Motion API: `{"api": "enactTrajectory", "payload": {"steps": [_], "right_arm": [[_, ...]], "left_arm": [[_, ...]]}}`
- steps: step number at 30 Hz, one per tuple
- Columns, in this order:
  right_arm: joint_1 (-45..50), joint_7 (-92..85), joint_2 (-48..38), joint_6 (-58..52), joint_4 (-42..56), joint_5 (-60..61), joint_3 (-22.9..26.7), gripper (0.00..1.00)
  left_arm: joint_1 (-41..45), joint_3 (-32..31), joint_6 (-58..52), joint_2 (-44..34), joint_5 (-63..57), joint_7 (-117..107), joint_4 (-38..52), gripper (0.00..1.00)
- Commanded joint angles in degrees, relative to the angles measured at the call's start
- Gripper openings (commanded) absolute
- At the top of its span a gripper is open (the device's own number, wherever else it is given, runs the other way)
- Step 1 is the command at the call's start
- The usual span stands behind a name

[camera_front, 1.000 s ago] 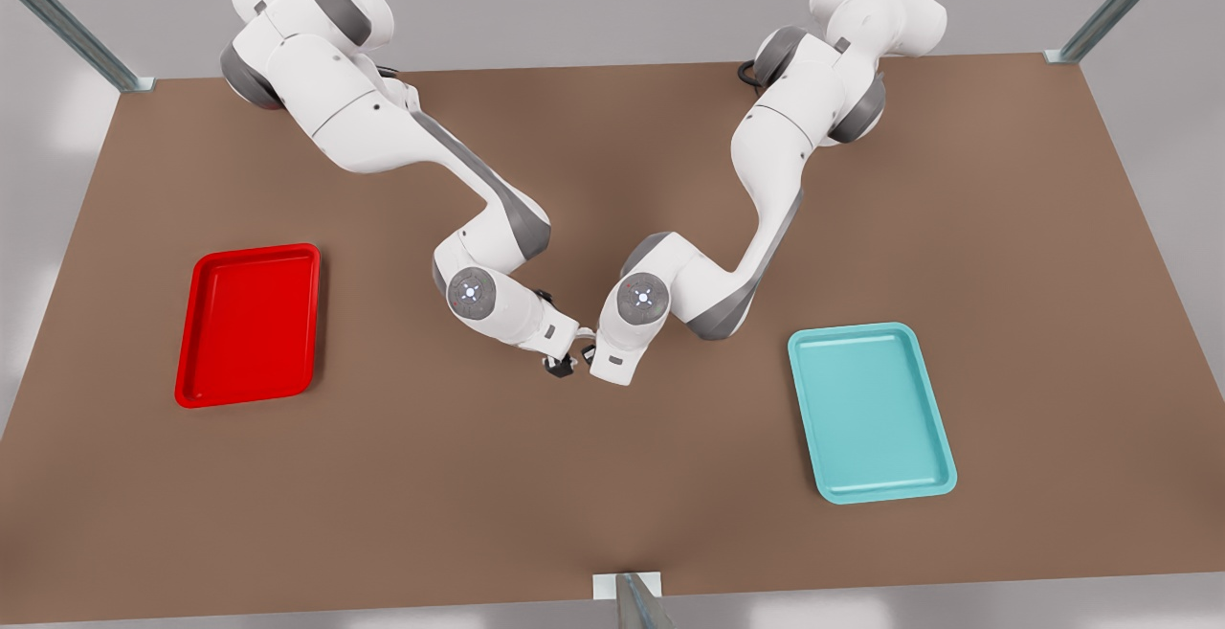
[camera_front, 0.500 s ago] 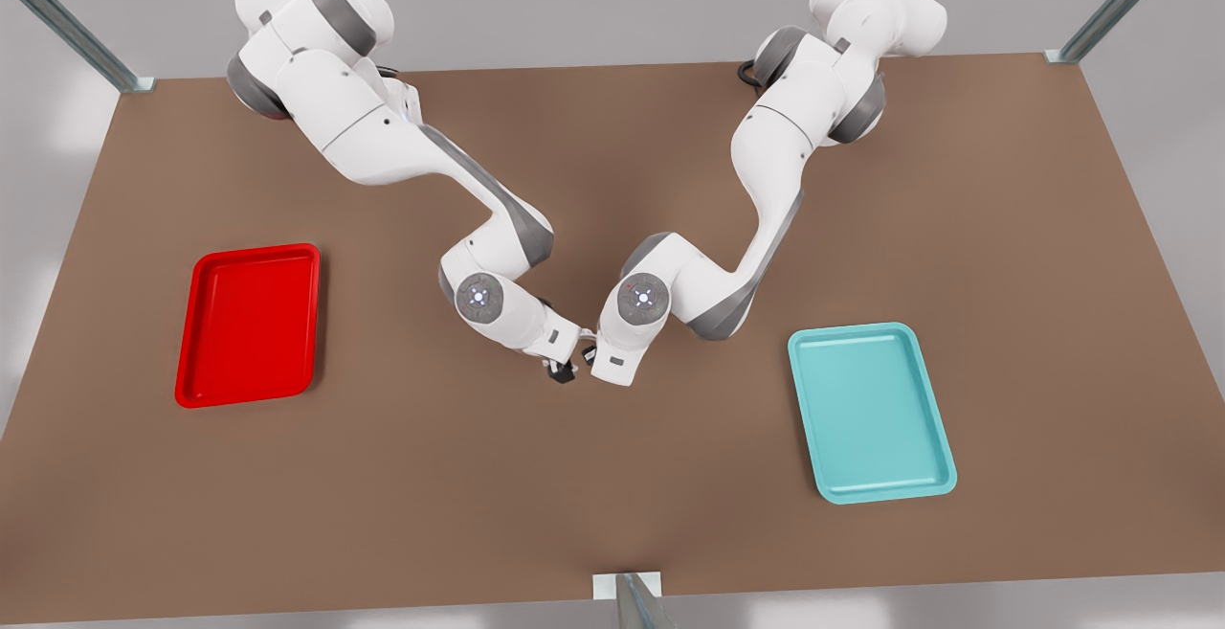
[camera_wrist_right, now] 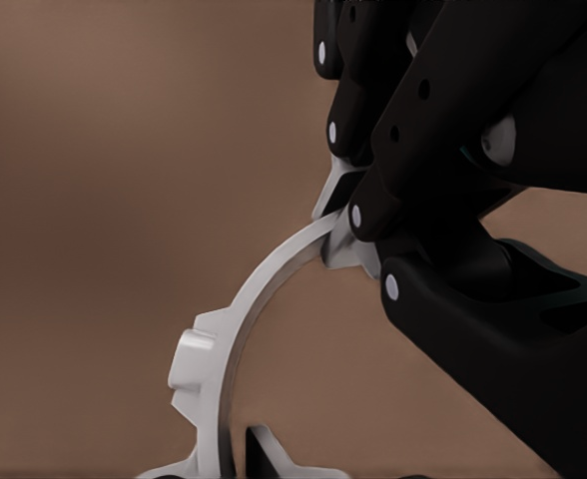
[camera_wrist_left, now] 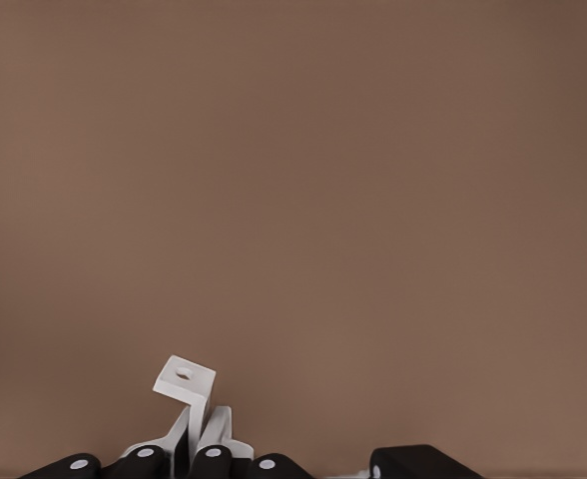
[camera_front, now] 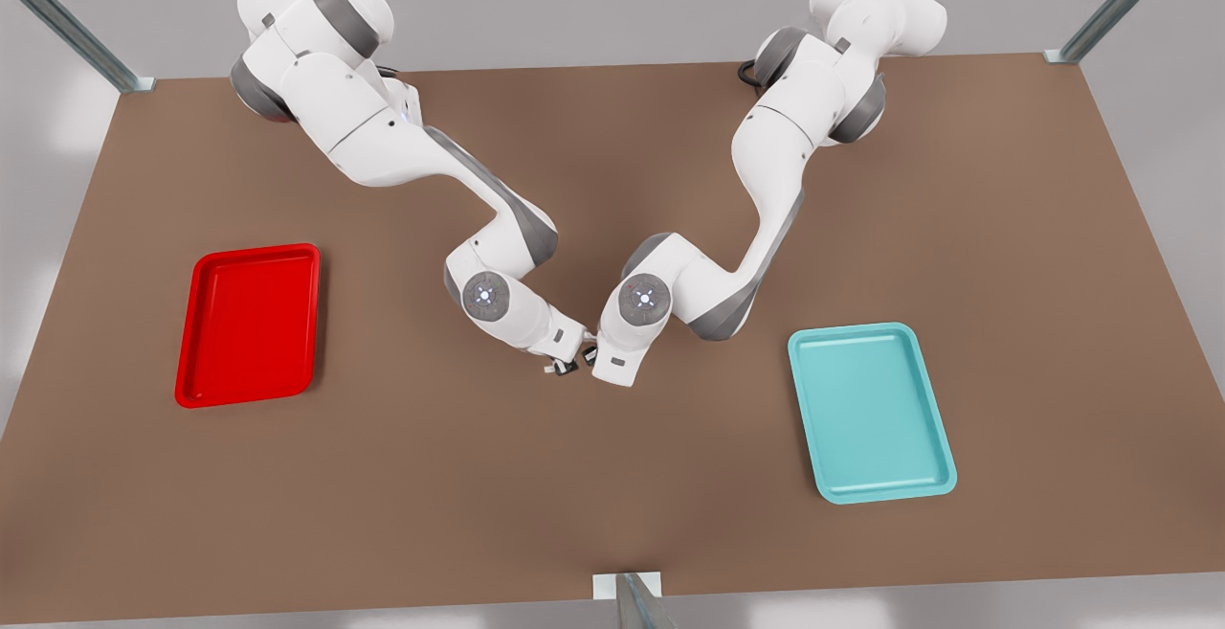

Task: Take the drainage pipe clamp from the left arm, pass it to the right arm, and place it in the plate on the right side

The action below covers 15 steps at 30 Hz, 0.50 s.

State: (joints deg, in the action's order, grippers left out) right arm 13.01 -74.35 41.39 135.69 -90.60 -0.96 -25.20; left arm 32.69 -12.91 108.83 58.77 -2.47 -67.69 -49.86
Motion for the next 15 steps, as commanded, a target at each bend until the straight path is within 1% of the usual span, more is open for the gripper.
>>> {"api": "enactTrajectory", "payload": {"steps": [1, 2, 9, 12, 14, 15], "right_arm": [[-0.09, 1.14, -0.08, 0.1, 0.16, 0.0, -0.03, 0.21], [-0.09, 1.31, -0.08, 0.1, 0.16, 0.0, -0.03, 0.21], [-0.53, 1.4, -0.08, -0.25, 0.51, 0.26, -0.11, 0.21], [-0.97, 1.14, -0.08, -0.25, 0.51, 0.26, -0.11, 0.21], [-1.41, 0.96, -0.17, -0.34, 0.51, 0.26, -0.11, 0.21], [-2.11, 0.61, -0.17, -0.34, 0.51, 0.26, -0.11, 0.21]], "left_arm": [[-0.08, -0.09, -0.28, -0.32, 0.01, 0.1, 0.03, 0.91], [-0.26, -0.09, -0.37, -0.41, 0.01, 0.1, 0.03, 1.0], [-1.05, -0.09, -1.42, -0.67, 0.1, 0.19, 0.03, 1.0], [-2.89, -0.27, -6.52, -2.69, 1.85, 0.8, 0.82, 1.0], [-4.39, -0.27, -11.88, -6.29, 4.05, 0.71, 0.82, 1.0], [-5.79, -0.27, -16.53, -8.84, 4.05, 1.15, 0.73, 1.0]]}}
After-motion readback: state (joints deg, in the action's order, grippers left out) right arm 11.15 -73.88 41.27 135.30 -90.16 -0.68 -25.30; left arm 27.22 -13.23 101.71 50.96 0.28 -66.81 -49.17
